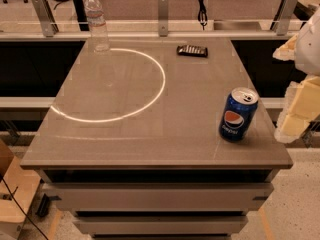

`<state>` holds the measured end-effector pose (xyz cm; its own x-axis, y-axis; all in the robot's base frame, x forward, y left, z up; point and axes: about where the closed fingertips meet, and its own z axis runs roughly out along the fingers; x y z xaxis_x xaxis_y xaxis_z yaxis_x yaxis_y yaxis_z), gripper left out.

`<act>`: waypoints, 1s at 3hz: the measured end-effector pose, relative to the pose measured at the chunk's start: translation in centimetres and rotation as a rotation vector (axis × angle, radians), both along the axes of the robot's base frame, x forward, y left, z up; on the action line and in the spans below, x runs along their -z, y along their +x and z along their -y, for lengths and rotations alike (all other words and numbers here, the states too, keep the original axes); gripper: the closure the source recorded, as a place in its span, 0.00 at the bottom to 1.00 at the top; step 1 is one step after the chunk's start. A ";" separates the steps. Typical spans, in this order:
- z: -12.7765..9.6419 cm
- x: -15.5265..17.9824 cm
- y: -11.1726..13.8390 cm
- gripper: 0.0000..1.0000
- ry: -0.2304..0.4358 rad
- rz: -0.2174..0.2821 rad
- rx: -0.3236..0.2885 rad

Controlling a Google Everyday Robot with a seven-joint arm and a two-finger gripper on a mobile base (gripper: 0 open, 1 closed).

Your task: Move pepsi can near water bottle

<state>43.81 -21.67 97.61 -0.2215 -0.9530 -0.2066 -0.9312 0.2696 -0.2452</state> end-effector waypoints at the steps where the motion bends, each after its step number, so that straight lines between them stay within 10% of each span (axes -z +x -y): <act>1: 0.0 0.0 0.0 0.00 0.000 0.000 0.000; 3: -1.0 0.3 0.7 0.00 0.070 0.025 -0.094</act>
Offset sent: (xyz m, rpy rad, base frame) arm 0.0027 0.0004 -0.0005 0.0376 -0.0013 0.0296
